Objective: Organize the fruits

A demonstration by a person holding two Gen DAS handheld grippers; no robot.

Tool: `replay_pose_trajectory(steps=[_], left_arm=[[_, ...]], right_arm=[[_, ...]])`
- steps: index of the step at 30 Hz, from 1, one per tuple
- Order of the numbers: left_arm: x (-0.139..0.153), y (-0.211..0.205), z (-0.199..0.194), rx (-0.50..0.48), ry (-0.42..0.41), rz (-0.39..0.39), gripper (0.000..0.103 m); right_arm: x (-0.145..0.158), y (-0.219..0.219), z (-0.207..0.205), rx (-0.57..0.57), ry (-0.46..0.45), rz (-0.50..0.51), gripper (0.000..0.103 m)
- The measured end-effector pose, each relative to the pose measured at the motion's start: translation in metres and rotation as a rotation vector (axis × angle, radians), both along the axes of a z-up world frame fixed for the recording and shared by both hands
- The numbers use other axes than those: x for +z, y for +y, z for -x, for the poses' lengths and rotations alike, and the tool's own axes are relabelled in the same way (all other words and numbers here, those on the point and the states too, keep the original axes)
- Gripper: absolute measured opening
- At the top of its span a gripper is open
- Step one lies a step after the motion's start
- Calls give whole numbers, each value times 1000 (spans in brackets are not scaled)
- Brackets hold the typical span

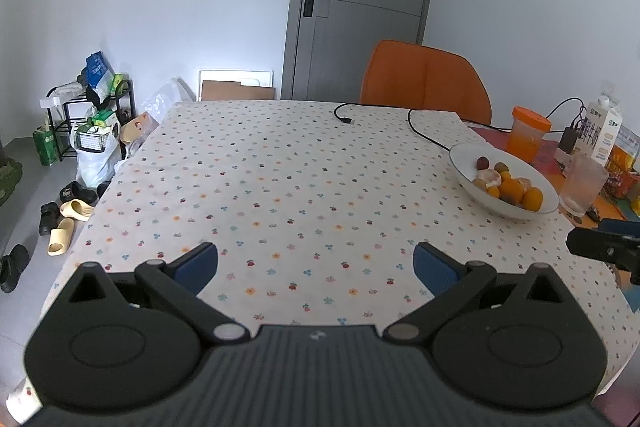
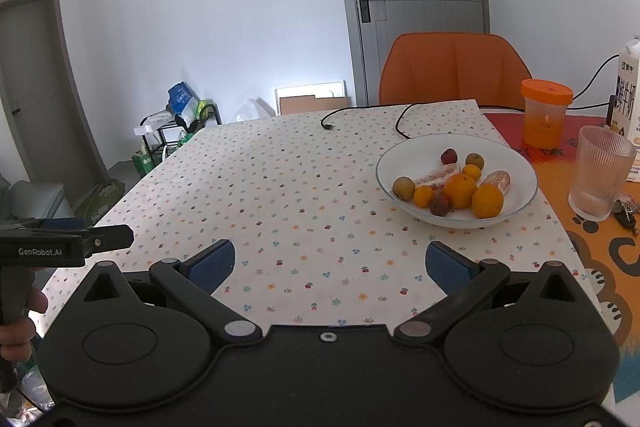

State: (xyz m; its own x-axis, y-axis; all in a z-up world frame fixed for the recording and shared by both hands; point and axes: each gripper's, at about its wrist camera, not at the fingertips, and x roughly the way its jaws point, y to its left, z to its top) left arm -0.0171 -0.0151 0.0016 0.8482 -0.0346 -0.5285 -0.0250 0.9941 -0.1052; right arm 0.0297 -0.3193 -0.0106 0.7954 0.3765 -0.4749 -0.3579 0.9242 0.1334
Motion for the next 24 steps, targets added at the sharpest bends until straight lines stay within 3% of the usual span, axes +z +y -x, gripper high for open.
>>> replay_pose_trajectory(steps=[24], left_arm=[[-2,1,0,0,5,1,103]], right_arm=[[-2,3,0,1,1,9,103]])
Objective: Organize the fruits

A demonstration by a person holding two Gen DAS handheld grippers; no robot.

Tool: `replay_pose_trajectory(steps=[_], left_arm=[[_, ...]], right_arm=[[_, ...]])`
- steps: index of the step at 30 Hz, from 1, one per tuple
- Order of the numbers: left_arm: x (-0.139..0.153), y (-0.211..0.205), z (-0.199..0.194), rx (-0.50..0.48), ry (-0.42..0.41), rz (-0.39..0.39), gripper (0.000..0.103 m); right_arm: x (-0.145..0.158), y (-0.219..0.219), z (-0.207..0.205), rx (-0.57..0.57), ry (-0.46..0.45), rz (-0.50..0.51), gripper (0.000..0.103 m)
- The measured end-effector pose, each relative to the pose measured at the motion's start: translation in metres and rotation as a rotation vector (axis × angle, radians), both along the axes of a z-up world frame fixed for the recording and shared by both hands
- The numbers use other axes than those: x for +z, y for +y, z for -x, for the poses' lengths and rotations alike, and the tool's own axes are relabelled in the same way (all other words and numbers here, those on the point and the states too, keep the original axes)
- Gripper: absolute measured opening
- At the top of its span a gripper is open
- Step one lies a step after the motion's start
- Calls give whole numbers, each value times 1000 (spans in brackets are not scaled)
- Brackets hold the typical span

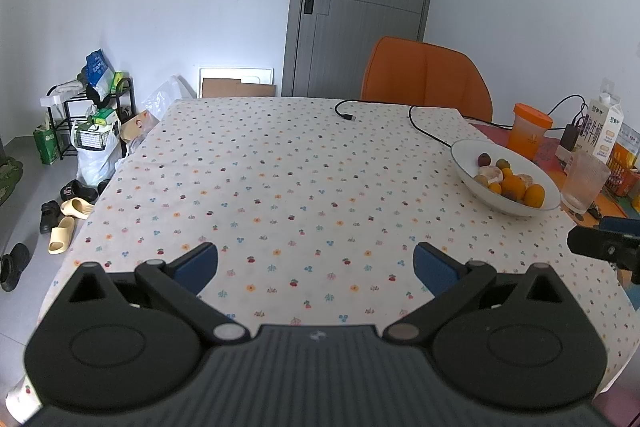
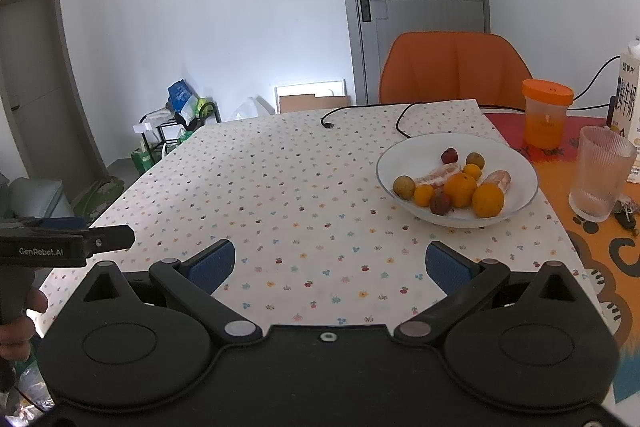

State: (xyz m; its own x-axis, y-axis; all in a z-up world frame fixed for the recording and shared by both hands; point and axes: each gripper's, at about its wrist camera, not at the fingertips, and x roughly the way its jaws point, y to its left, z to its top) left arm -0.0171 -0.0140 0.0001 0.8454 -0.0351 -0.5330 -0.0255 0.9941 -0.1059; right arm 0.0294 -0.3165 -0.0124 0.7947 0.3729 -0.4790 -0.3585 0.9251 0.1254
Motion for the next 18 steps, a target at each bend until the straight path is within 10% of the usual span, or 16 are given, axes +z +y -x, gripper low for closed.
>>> replay_pose_trajectory(steps=[18], left_arm=[[-1,-1,0,-1,-2,-1,103]], right_arm=[[-3,1,-1,0,10,5,103]])
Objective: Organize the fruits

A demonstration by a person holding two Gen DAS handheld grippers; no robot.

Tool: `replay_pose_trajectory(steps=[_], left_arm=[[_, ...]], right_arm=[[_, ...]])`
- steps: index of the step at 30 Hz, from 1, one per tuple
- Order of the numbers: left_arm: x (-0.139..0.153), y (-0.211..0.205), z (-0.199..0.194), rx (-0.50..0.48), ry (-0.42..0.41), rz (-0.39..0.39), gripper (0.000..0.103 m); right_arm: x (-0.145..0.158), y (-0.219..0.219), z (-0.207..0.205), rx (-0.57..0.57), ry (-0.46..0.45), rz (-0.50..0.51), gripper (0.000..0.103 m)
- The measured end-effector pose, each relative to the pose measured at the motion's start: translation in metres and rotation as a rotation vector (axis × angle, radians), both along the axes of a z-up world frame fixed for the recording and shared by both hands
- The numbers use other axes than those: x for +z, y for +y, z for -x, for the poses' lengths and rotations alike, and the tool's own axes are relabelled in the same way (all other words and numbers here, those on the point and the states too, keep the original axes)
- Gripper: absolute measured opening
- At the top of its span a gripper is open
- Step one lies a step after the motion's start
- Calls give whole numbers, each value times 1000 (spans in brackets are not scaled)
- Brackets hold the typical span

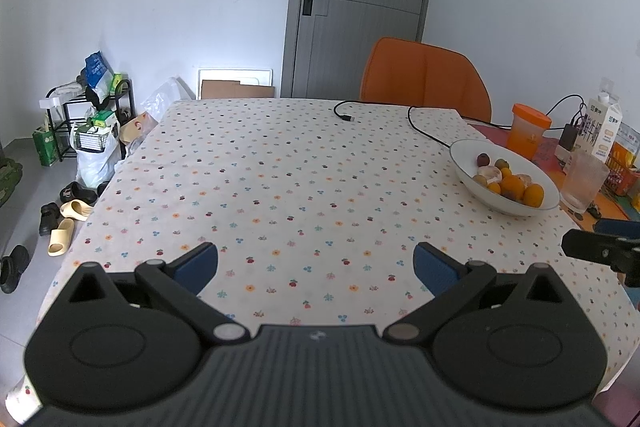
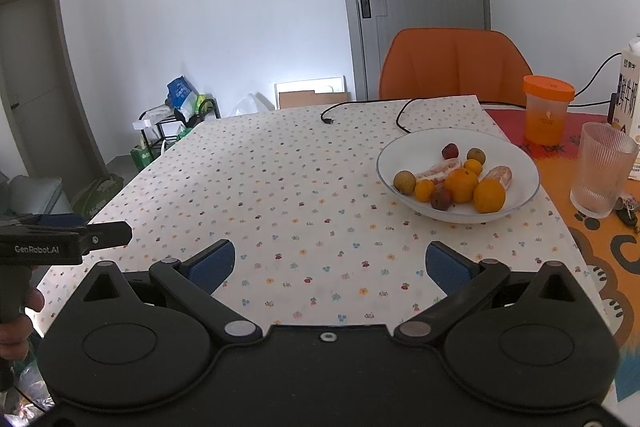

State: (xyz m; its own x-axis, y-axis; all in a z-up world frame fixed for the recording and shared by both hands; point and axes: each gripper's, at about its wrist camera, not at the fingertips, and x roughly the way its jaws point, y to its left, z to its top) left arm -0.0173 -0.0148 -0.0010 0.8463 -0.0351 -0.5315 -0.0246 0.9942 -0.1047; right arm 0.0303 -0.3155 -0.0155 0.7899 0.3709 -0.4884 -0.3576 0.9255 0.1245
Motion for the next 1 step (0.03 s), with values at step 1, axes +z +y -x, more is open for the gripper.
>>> replay_pose_trajectory(steps=[1], left_arm=[[0,0,0,0,1,-1,103]], right_arm=[[0,0,0,1,-1,0,103]])
